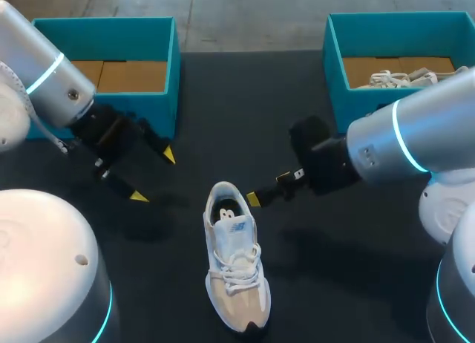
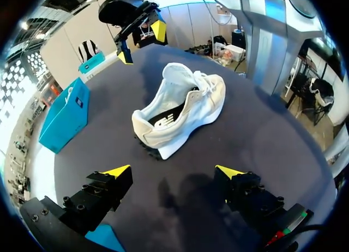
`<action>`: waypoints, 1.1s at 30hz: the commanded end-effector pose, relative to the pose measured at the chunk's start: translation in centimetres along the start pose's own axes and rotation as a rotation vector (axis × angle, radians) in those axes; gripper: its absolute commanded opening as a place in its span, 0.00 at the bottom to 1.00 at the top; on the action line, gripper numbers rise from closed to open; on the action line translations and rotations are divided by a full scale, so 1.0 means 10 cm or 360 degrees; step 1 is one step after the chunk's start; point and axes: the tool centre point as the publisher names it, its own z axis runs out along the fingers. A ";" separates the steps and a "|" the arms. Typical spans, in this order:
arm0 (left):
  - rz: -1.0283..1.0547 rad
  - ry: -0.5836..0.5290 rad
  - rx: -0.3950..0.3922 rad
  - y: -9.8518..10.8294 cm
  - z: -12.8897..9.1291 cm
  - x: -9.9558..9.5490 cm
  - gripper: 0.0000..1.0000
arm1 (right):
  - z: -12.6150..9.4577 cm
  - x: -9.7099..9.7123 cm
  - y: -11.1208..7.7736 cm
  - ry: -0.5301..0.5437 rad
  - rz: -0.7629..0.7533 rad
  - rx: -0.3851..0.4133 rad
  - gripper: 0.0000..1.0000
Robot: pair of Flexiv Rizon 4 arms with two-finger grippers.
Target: Take the shoe out of the shoebox, open the shoe tongue, remove and reinsert the insole, then place the shoe into the shoebox
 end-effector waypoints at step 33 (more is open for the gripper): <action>0.0146 0.0105 -0.0152 0.42 -0.86 0.17 1.00 | 0.58 0.46 0.26 -0.0411 0.0049 0.0202 1.00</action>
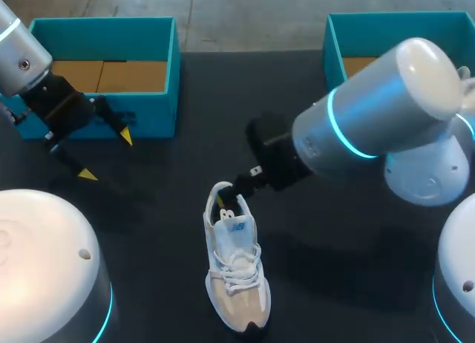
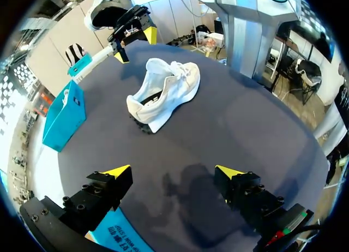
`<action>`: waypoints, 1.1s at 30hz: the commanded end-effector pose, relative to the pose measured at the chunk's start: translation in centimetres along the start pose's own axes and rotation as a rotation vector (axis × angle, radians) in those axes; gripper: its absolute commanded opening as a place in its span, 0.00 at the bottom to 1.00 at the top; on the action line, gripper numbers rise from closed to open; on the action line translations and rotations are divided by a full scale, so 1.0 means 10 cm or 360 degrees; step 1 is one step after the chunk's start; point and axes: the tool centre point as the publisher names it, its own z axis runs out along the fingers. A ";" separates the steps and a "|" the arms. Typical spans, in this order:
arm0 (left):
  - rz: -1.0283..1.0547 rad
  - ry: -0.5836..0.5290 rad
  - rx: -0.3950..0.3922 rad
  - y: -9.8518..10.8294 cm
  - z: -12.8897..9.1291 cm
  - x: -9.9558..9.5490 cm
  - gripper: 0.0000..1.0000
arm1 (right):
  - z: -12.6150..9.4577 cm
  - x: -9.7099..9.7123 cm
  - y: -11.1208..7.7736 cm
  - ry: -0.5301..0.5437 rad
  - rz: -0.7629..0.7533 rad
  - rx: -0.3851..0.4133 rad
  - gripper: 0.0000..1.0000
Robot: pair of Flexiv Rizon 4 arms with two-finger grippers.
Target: Take the shoe out of the shoebox, open the shoe tongue, remove and reinsert the insole, then place the shoe into the shoebox
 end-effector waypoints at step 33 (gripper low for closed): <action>-0.0104 0.0120 -0.0276 0.33 -0.56 0.03 1.00 | 0.56 0.03 0.11 -0.0452 0.0101 -0.0071 1.00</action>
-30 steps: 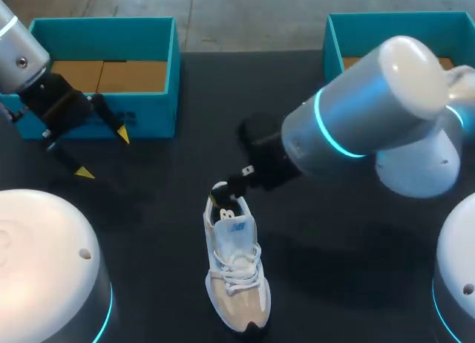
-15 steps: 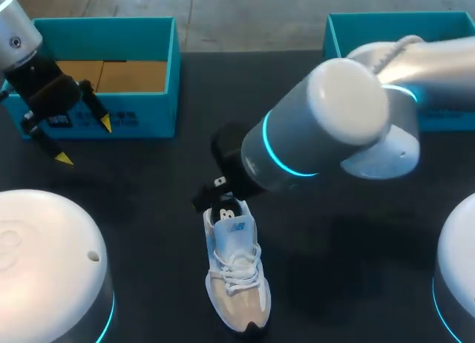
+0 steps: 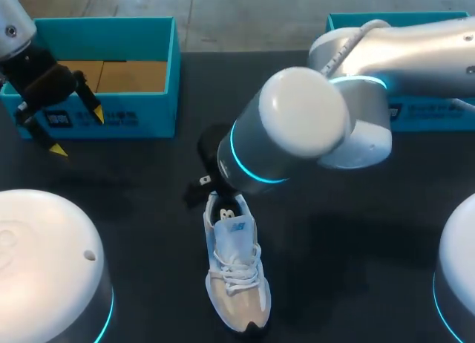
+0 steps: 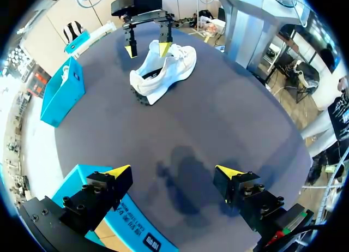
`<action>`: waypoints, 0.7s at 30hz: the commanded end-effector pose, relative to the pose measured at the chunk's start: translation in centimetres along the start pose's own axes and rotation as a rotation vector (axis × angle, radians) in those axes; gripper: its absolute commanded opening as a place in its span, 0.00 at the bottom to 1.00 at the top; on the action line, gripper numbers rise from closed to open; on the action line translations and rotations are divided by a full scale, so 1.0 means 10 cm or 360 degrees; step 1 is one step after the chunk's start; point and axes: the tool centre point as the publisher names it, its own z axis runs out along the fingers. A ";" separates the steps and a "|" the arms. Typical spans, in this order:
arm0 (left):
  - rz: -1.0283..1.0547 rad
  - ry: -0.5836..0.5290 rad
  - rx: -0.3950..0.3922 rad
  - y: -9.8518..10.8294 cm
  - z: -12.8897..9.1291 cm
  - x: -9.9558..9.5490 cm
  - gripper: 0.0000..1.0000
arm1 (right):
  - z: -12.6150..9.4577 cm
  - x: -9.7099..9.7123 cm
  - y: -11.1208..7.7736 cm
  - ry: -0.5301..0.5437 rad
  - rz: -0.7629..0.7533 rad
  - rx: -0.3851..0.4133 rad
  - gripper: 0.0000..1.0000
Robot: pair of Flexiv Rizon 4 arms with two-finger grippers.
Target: Take the shoe out of the shoebox, open the shoe tongue, remove and reinsert the insole, then place the shoe into the shoebox
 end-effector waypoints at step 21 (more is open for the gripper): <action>0.0000 0.0000 -0.0005 0.00 0.00 0.01 1.00 | 0.07 -0.08 -0.11 -0.0217 0.0143 0.0113 0.47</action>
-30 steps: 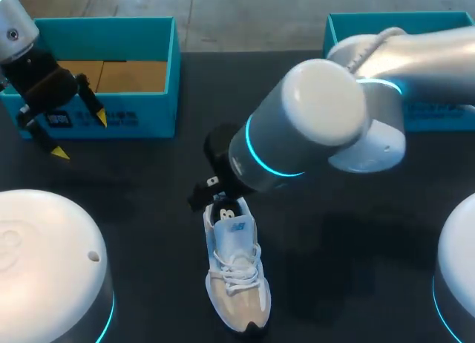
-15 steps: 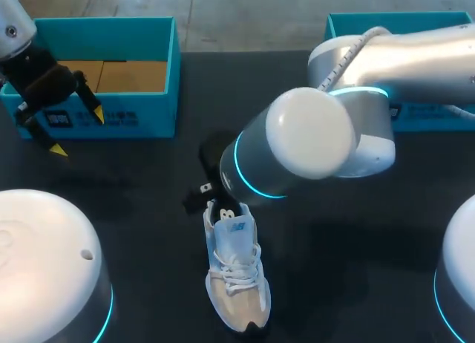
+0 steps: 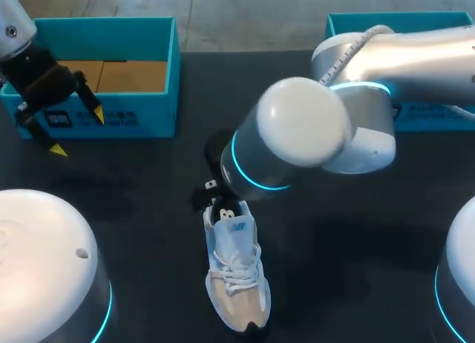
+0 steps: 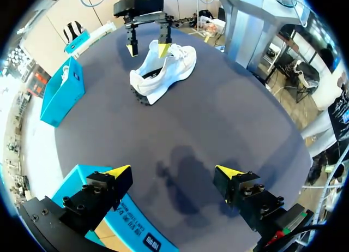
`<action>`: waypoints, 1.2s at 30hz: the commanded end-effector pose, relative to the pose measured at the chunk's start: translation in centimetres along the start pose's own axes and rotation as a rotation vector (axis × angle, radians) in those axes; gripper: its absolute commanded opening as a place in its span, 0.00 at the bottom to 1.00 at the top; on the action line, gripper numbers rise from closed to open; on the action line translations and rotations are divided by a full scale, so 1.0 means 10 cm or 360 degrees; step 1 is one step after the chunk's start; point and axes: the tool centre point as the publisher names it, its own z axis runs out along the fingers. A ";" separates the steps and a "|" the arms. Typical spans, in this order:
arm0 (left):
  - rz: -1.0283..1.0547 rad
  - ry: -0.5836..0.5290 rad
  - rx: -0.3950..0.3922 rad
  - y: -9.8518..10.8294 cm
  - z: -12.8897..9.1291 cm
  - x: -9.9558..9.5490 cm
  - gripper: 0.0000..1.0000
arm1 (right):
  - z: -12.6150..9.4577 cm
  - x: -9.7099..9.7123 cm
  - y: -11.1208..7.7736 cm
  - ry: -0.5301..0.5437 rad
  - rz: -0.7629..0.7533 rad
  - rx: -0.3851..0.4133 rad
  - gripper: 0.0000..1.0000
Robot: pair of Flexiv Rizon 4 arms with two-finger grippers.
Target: Take the shoe out of the shoebox, open the shoe tongue, remove and reinsert the insole, then place the shoe into the shoebox
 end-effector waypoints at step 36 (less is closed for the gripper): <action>0.0000 0.0000 -0.0004 0.00 0.00 0.01 1.00 | 0.57 -0.16 0.05 -0.0451 -0.0018 0.0043 0.00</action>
